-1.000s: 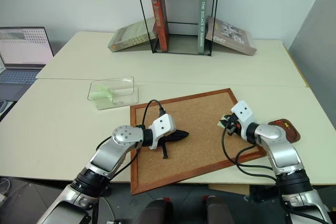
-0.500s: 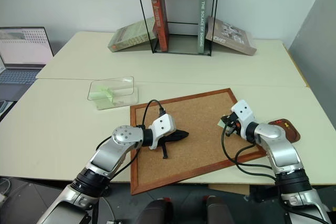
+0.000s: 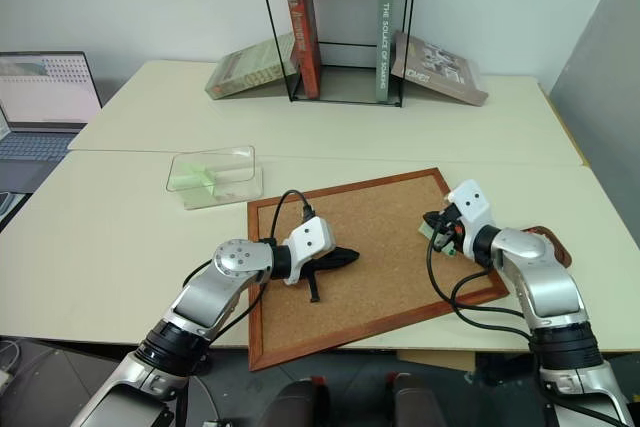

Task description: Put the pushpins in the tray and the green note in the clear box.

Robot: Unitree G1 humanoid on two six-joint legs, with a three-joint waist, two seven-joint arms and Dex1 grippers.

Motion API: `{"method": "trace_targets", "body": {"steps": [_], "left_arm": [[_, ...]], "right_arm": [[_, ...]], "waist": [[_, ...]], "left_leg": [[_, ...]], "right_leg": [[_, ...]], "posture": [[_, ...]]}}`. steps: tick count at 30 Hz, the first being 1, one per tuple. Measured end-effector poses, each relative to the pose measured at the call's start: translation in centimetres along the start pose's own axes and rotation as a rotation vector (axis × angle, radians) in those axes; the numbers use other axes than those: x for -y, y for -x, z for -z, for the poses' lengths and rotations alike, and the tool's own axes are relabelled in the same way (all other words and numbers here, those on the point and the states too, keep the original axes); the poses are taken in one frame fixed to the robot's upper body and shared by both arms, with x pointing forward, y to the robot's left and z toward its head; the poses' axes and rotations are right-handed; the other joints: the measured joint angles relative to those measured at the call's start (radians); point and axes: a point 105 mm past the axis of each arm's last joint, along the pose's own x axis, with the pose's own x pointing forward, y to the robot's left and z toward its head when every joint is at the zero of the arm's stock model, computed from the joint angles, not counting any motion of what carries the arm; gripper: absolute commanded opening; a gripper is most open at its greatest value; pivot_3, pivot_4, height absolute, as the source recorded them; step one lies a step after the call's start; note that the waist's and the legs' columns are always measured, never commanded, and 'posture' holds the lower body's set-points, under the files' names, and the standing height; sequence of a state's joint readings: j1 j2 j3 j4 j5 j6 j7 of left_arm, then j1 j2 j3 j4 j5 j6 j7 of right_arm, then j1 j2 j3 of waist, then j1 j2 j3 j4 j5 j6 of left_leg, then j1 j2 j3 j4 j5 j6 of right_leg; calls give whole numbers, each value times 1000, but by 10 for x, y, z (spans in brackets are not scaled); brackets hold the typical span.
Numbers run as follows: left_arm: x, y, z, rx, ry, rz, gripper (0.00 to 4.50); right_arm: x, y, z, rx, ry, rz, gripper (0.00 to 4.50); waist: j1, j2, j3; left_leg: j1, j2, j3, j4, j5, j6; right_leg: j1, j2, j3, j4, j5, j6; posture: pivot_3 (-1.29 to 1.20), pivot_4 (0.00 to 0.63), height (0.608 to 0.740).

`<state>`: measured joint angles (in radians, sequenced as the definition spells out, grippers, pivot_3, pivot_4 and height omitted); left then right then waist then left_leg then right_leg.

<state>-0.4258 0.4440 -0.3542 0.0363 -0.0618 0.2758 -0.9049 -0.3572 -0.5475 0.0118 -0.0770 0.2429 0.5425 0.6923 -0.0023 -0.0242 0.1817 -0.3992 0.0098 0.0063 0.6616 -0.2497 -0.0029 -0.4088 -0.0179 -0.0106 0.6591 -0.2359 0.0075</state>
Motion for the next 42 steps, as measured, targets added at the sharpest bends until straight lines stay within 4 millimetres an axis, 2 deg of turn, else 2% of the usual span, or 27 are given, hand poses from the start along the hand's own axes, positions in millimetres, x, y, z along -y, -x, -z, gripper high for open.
{"method": "trace_targets", "body": {"steps": [6,11,16,19,21,27,32,35,37,38,42], "left_arm": [[1,-1,0,2,0,2,0],[1,-3,-1,4,-4,3,0],[1,-3,-1,8,-13,3,0],[1,-3,-1,8,-16,2,0],[0,-4,-1,7,-15,2,0],[-1,-7,-2,12,-17,4,0],[0,-8,-2,18,-21,5,0],[0,-8,-2,17,-20,4,0],[0,-8,-2,17,-19,4,0],[0,-8,-2,17,-19,3,0],[0,-8,-2,16,-19,3,0]], "right_arm": [[15,17,-13,29,-8,52,23],[32,39,-13,24,-28,118,23],[73,89,14,-91,-34,317,23],[85,110,37,-185,-43,383,23],[89,118,47,-231,-50,407,23],[92,127,61,-318,-24,421,23],[94,128,74,-374,-20,429,1141],[92,126,80,-394,-25,421,1639],[93,125,80,-398,-20,423,1976],[94,125,79,-397,-19,428,2324],[97,122,73,-373,-26,434,3241]], "waist": [[1,0,0],[1,0,0],[4,0,0],[3,1,-1],[3,1,-1],[3,2,-1],[4,2,-1],[4,2,-1],[4,2,-1],[4,2,-1],[3,2,-1]], "left_leg": [[0,0,0,0,0,0],[0,0,0,0,0,0],[-1,-1,1,0,0,0],[0,-1,1,0,0,0],[0,-1,1,0,0,0],[0,-2,1,1,0,0],[0,-2,1,1,0,0],[0,-2,1,1,0,0],[0,-2,0,1,0,0],[0,-2,0,1,0,0],[0,-2,0,1,0,0]], "right_leg": [[0,0,0,0,0,0],[0,0,0,0,0,0],[0,0,0,-2,0,0],[1,0,0,-2,0,0],[1,0,0,-1,0,1],[2,0,0,-2,1,2],[2,0,0,-3,1,2],[2,0,0,-3,1,2],[2,0,0,-3,1,2],[2,0,0,-3,1,2],[2,0,0,-3,1,2]], "posture": [[0,150,740],[0,150,740],[0,150,740],[0,150,740],[0,150,740],[0,150,740],[0,150,740],[0,150,740],[0,150,740],[0,150,740],[0,150,740]]}}
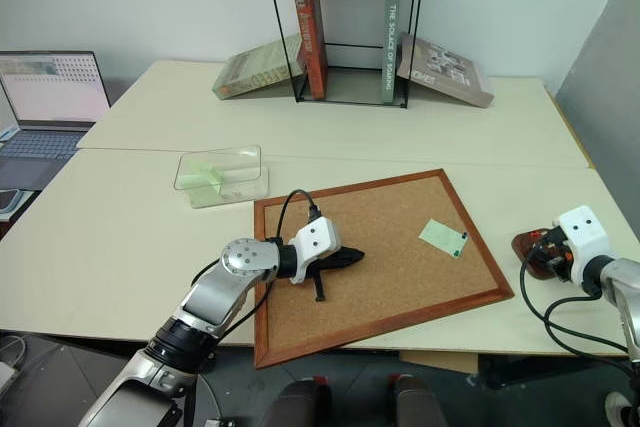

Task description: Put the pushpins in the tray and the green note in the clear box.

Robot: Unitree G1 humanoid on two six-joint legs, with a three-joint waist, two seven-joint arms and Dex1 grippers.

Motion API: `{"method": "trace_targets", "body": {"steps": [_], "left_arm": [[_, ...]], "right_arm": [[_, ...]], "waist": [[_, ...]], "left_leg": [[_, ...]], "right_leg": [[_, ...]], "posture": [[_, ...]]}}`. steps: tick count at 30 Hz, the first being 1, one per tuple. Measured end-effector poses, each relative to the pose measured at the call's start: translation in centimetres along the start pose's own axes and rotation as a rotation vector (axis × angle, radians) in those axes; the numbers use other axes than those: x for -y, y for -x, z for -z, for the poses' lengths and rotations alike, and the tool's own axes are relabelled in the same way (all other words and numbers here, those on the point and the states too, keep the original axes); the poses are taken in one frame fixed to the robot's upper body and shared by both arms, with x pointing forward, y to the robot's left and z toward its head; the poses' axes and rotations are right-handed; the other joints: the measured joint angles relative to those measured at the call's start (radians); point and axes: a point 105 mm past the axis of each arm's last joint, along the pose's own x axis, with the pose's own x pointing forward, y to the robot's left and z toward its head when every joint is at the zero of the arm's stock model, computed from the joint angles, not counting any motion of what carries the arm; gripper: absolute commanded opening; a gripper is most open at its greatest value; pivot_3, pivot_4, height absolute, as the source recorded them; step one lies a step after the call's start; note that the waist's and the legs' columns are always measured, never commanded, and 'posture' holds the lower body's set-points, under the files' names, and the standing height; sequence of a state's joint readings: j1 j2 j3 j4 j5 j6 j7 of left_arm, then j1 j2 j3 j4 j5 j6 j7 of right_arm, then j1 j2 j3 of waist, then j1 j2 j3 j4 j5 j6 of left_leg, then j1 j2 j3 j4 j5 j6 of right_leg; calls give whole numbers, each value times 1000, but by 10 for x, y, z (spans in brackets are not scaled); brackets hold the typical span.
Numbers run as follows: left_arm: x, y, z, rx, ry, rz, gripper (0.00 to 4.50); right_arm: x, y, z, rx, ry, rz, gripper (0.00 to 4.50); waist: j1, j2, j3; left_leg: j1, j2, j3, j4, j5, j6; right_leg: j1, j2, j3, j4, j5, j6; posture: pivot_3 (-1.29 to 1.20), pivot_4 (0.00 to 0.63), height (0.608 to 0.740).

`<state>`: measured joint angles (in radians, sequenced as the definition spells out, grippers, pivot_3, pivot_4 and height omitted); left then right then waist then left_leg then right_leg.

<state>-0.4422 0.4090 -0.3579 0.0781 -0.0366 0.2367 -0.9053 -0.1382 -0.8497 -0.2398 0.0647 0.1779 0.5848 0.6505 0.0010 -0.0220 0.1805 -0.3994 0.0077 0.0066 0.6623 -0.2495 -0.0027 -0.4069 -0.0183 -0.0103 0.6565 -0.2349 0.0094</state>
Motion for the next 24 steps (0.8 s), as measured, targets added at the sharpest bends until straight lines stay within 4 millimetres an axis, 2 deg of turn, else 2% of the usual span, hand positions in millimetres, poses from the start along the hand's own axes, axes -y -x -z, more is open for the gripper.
{"method": "trace_targets", "body": {"steps": [5,9,12,19,24], "left_arm": [[0,0,0,0,-1,1,0],[0,0,0,-1,-2,0,0],[0,0,0,0,-2,1,0],[0,0,0,0,-2,1,0],[0,0,0,0,-2,0,0]], "right_arm": [[2,3,-17,58,-39,-11,4251],[-2,9,-45,189,-92,-57,4251],[-21,10,-58,256,-89,-134,4251],[-70,-6,-58,265,-68,-290,4251],[-79,-17,-50,249,-58,-289,4251]], "waist": [[0,0,0],[0,0,0],[0,0,0],[0,0,0],[0,0,0]], "left_leg": [[0,0,0,0,0,0],[0,0,-1,0,0,0],[0,0,-1,0,0,0],[0,0,-1,0,0,0],[0,0,-1,0,0,0]], "right_leg": [[0,0,0,0,0,0],[0,0,0,0,0,0],[0,0,-1,0,0,0],[0,0,-1,0,0,0],[0,0,0,0,0,0]], "posture": [[0,150,740],[0,150,740],[0,150,740],[0,150,740],[0,150,740]]}}
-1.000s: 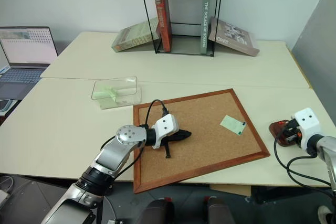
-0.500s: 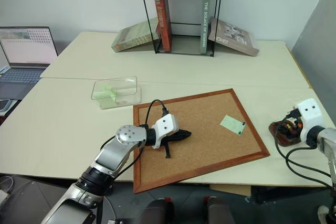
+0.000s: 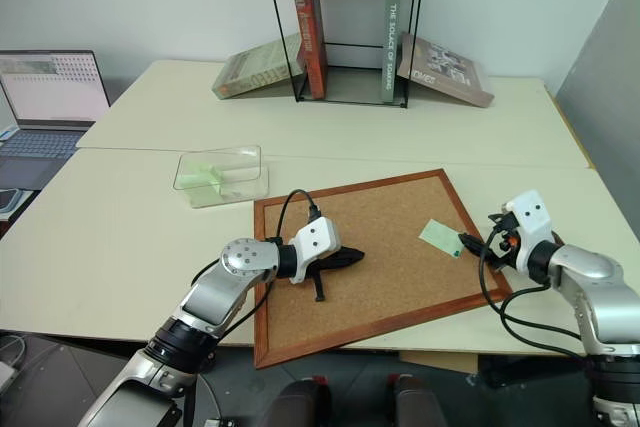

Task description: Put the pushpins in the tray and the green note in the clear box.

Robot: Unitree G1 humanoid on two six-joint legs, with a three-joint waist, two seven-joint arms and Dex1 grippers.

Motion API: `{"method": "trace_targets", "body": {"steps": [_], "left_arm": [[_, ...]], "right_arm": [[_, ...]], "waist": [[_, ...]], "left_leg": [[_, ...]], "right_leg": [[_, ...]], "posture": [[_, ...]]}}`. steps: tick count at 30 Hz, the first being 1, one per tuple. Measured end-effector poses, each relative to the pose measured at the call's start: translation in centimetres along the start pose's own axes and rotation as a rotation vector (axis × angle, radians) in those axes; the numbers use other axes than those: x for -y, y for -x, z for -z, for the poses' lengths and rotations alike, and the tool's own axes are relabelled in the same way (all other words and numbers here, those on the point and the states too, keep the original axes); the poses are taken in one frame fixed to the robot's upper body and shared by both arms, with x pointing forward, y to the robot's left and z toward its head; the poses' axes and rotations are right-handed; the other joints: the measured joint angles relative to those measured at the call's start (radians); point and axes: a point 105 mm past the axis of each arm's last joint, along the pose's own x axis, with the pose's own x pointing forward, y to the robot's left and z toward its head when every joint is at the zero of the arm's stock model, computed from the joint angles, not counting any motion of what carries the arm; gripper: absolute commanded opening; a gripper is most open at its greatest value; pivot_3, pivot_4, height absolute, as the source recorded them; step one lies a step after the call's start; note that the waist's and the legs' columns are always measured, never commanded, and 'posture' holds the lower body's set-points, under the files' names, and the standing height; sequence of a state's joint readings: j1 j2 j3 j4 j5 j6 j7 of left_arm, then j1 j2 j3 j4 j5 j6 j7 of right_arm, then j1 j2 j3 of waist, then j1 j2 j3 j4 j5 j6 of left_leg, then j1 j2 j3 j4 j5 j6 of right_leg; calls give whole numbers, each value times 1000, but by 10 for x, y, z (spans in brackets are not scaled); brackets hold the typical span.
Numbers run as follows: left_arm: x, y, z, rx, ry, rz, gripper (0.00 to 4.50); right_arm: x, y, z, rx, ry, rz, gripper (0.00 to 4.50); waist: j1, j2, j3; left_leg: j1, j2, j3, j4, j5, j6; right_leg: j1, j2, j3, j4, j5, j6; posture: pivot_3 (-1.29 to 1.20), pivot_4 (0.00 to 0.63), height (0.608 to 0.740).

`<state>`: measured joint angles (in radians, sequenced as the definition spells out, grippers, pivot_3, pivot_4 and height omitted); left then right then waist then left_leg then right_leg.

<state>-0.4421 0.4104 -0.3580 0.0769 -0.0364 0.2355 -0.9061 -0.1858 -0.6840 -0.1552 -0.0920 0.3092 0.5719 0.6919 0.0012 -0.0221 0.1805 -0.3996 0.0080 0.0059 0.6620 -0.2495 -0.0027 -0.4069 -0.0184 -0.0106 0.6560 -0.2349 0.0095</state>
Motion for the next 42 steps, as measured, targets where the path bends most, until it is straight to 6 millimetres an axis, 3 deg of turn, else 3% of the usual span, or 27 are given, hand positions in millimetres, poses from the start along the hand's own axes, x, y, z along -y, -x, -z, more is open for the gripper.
{"method": "trace_targets", "body": {"steps": [4,5,25,40,42], "left_arm": [[0,0,0,-2,-4,-1,0],[0,0,0,-3,-5,-1,0],[0,0,0,-3,-8,-3,0],[0,0,0,-23,-13,1,0],[0,0,1,-31,-14,1,0]], "right_arm": [[3,-3,7,-7,-10,13,4251],[2,-4,8,-6,-12,10,3889],[-8,-14,12,-21,24,-17,56],[-11,-10,9,3,41,-27,19],[-12,-8,1,36,55,-33,19]], "waist": [[0,0,0],[0,0,0],[0,0,0],[0,0,0],[-1,0,0]], "left_leg": [[0,0,0,0,0,0],[0,0,0,0,0,0],[0,0,0,0,0,0],[0,0,0,-1,0,0],[0,0,0,-1,0,0]], "right_leg": [[0,0,0,0,0,0],[0,0,0,0,0,0],[0,0,0,0,0,0],[0,0,0,0,0,0],[0,0,0,0,0,0]], "posture": [[0,150,740],[0,150,740],[0,150,740],[0,150,740],[0,150,740]]}}
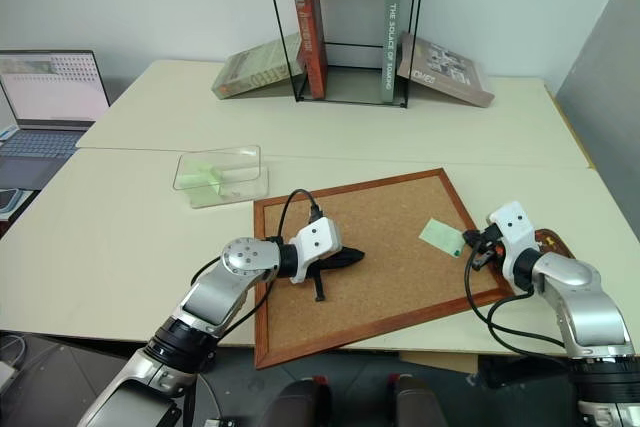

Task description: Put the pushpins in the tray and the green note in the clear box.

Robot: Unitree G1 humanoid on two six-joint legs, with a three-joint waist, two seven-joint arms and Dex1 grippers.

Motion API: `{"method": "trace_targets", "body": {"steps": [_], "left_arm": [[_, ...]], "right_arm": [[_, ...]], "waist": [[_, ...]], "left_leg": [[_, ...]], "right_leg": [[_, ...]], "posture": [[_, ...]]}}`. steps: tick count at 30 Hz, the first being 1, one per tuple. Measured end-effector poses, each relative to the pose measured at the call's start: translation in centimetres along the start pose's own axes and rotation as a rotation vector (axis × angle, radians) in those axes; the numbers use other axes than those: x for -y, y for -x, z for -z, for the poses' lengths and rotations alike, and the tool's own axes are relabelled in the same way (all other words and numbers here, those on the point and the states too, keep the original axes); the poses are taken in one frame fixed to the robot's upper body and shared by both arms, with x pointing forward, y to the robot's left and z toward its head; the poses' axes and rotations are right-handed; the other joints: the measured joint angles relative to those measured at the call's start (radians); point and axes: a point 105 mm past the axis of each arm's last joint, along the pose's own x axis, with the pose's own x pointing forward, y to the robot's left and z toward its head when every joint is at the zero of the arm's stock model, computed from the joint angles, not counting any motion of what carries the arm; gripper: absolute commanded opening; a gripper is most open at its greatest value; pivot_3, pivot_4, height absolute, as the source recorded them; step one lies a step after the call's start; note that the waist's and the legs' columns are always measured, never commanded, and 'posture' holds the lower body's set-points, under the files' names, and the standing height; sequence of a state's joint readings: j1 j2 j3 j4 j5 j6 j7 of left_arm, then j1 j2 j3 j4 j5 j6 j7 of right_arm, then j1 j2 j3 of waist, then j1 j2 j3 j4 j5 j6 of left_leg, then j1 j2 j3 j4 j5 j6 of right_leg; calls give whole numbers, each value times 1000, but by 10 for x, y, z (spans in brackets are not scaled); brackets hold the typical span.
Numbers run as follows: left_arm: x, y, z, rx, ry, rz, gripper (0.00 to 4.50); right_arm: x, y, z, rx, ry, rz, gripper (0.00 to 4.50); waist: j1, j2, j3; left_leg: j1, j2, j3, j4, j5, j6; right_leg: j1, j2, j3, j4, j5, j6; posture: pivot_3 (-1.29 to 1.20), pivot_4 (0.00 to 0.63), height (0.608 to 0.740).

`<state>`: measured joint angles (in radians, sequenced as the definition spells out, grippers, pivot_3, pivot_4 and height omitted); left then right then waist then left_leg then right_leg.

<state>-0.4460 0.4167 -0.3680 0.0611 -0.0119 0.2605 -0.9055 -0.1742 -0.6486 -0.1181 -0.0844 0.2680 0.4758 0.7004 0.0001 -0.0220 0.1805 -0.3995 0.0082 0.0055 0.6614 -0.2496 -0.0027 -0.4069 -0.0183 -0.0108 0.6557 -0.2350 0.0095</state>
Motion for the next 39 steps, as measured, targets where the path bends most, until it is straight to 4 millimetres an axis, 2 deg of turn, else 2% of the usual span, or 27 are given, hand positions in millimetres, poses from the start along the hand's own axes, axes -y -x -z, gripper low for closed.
{"method": "trace_targets", "body": {"steps": [3,8,13,16,22,25,27,28,29,32,39], "left_arm": [[1,-1,2,-14,-7,4,0],[1,-2,2,-20,-13,9,0],[2,-2,2,-21,-16,12,0],[2,-2,1,-21,-18,13,0],[1,-2,2,-23,-19,12,0],[1,-3,2,-26,-24,12,0],[0,-3,2,-27,-25,12,0],[0,-3,2,-28,-26,13,0],[0,-3,2,-29,-26,13,0],[0,-4,2,-27,-25,15,0],[1,-4,2,-25,-30,18,0]], "right_arm": [[-3,2,-13,55,21,-14,19],[-1,4,-17,74,22,-5,19],[12,13,-23,109,-15,54,19],[23,24,-16,81,-28,103,19],[58,59,17,-55,-55,260,19],[67,72,31,-127,-56,300,19],[70,76,37,-159,-64,314,553],[71,77,39,-168,-67,318,600],[72,78,41,-178,-69,323,938],[74,80,44,-202,-70,341,1453],[73,77,52,-241,-83,336,2940]], "waist": [[-1,0,0],[-1,0,0],[0,0,0],[2,0,0],[1,1,-1],[0,2,-2],[0,3,-2],[0,3,-2],[0,3,-2],[0,4,-2],[0,4,-3]], "left_leg": [[1,0,0,0,0,0],[1,1,0,0,0,0],[1,0,0,0,0,0],[1,0,0,0,0,0],[1,0,0,0,0,0],[1,0,0,0,0,0],[1,0,0,0,0,0],[1,0,0,0,0,0],[1,0,0,1,0,0],[1,0,0,1,0,0],[0,0,0,0,0,0]], "right_leg": [[1,0,0,0,0,0],[1,0,0,0,0,0],[1,0,0,0,0,0],[1,0,0,0,0,0],[1,0,0,-1,0,0],[1,0,0,-1,0,0],[1,0,0,-1,0,0],[1,0,0,-1,0,0],[1,0,0,-1,0,0],[1,0,0,-1,0,0],[2,0,0,-5,0,0]], "posture": [[0,150,740],[0,150,740],[0,150,740],[0,150,740],[0,150,740],[0,150,740],[0,150,740],[0,150,740],[0,150,740],[0,150,740],[0,150,740]]}}
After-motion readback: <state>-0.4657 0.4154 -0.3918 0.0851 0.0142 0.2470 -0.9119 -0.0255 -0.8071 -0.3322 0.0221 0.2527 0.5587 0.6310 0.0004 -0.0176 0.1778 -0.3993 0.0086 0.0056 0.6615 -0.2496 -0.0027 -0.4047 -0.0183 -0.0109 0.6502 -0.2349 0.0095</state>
